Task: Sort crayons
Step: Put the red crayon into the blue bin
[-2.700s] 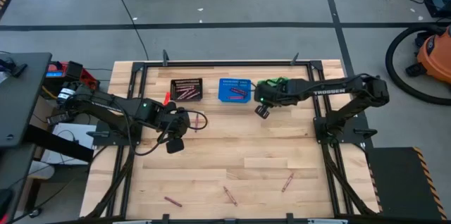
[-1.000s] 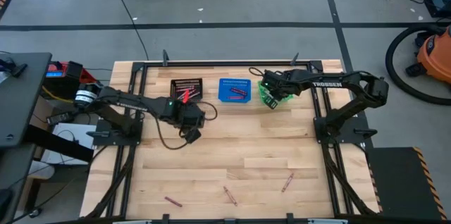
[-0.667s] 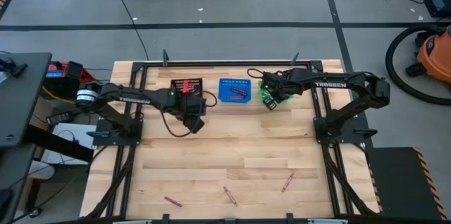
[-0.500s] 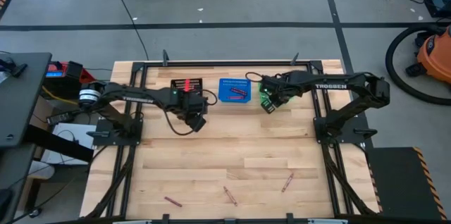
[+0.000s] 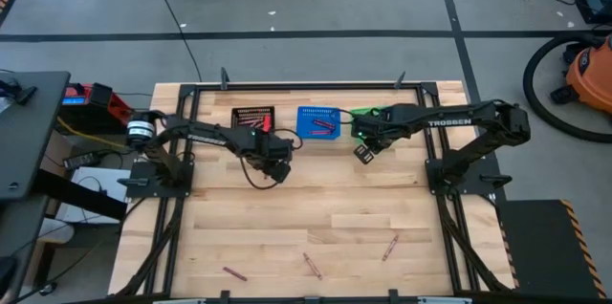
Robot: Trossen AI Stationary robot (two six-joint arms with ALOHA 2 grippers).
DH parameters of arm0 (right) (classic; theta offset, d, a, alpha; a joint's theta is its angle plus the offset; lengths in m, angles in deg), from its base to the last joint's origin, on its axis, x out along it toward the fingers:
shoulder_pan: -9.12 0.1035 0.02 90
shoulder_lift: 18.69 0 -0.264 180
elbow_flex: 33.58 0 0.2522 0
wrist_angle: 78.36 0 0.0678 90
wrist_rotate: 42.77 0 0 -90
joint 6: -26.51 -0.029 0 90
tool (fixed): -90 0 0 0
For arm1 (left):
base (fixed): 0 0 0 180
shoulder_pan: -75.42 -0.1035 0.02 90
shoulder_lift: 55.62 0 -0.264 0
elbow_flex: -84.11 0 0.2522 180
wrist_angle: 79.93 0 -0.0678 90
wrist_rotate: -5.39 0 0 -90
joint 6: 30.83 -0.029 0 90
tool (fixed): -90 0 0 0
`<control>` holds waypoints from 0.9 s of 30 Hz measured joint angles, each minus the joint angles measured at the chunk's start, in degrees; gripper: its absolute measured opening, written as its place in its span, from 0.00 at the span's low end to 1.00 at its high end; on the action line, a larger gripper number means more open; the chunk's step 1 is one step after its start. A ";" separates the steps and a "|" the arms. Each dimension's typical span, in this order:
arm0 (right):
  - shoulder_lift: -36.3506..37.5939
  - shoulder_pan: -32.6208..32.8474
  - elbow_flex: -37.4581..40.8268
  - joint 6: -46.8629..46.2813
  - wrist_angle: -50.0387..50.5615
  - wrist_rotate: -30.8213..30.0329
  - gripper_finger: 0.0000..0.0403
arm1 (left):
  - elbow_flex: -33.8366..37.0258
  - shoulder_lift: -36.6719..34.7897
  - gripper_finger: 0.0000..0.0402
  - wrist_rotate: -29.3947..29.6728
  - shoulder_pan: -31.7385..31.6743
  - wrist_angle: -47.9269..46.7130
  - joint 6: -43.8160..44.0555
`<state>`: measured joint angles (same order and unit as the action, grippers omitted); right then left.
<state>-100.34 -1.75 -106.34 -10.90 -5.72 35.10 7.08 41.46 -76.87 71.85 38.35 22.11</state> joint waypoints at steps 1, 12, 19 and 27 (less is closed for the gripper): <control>0.00 0.18 0.00 0.00 0.04 -0.02 0.20 | 0.00 0.52 0.30 0.07 0.03 -0.11 0.18; -0.02 0.78 0.00 0.35 -0.09 -0.28 0.20 | 0.00 4.34 0.30 1.55 -0.20 0.62 2.02; -0.04 0.78 0.02 0.48 -0.23 -0.28 0.20 | 0.00 4.33 0.30 1.55 -0.84 1.00 3.41; -0.04 0.78 0.02 0.48 -0.31 -0.25 0.20 | 0.00 4.44 0.30 1.53 -0.88 1.25 5.02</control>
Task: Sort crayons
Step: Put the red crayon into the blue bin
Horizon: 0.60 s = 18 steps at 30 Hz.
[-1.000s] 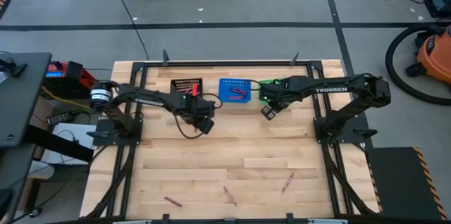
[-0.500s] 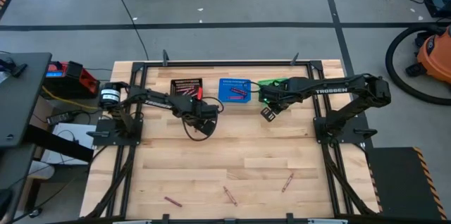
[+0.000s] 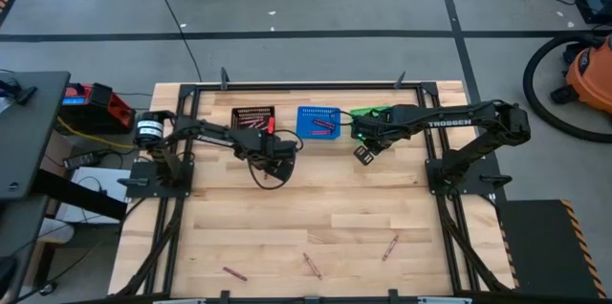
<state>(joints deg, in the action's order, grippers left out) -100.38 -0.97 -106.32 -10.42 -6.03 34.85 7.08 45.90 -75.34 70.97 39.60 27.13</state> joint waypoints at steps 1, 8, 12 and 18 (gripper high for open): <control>0.00 0.00 0.00 0.00 0.02 0.00 0.20 | -0.02 0.44 0.30 0.02 0.00 0.33 0.06; -0.02 0.11 0.00 -0.76 0.07 0.00 0.20 | -0.38 5.01 0.30 0.08 -0.18 0.75 -1.03; -0.02 0.39 0.00 -0.57 -0.17 0.00 0.20 | -0.46 6.48 0.30 -0.27 -0.33 0.95 -1.00; -0.02 0.39 0.00 -0.51 -0.17 0.02 0.20 | -0.35 6.54 0.28 -0.24 -0.33 1.67 -6.42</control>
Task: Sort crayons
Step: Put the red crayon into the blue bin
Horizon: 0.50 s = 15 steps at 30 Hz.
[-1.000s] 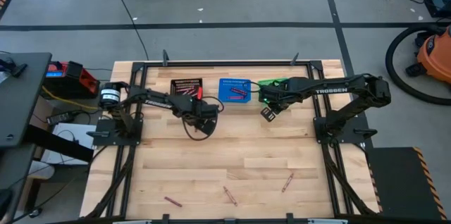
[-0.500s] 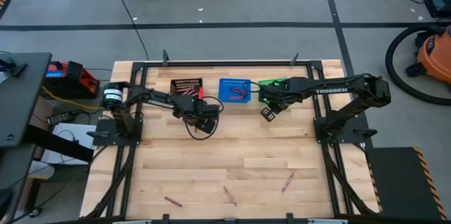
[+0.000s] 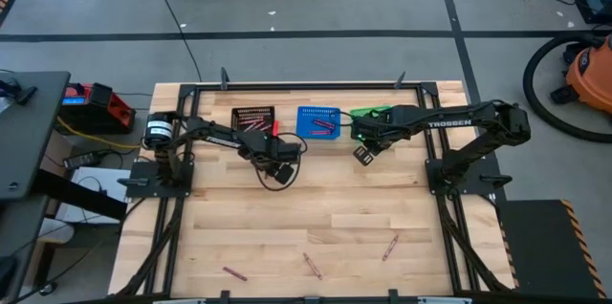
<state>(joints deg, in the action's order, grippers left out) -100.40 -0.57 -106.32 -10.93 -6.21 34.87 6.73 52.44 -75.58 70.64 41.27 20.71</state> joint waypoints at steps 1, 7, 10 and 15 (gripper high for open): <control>0.00 0.00 0.01 0.01 -0.01 0.00 0.20 | 0.04 -0.05 0.28 -0.01 0.00 0.00 -0.18; 0.00 0.00 0.02 0.05 0.00 0.00 0.20 | 0.04 -0.06 0.15 -0.57 0.00 0.15 -4.24; 0.00 -0.02 0.02 0.05 0.00 0.00 0.20 | 0.07 -0.06 0.07 -0.55 0.00 -0.08 -4.81; 0.00 -0.02 0.02 0.05 -0.02 0.00 0.20 | -0.31 -0.58 0.03 0.20 0.31 -0.63 -6.85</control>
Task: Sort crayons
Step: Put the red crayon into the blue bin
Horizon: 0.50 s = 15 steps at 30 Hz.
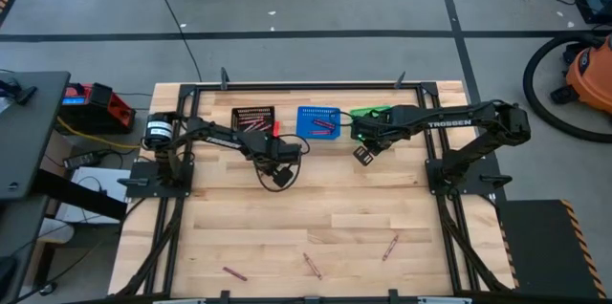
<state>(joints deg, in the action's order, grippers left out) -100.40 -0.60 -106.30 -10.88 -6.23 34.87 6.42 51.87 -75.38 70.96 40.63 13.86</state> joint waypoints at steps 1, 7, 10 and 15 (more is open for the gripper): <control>0.00 0.00 0.00 0.00 0.00 0.00 0.20 | -0.25 -0.23 0.04 0.11 0.01 -0.12 -0.63; 0.00 0.00 0.00 0.02 -0.02 -0.05 0.20 | -3.87 0.21 0.05 0.54 0.59 -1.46 -4.52; 0.00 0.02 0.00 0.02 0.00 -0.22 0.20 | -5.26 0.04 0.05 3.32 1.20 -1.37 -5.16; 0.00 0.01 -0.01 0.02 -0.04 -0.25 0.20 | -6.88 0.00 0.05 6.45 1.95 -1.45 -8.28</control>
<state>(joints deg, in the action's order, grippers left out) -100.40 -0.58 -106.31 -10.85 -6.28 34.62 -0.45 51.86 -68.93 72.90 39.18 5.58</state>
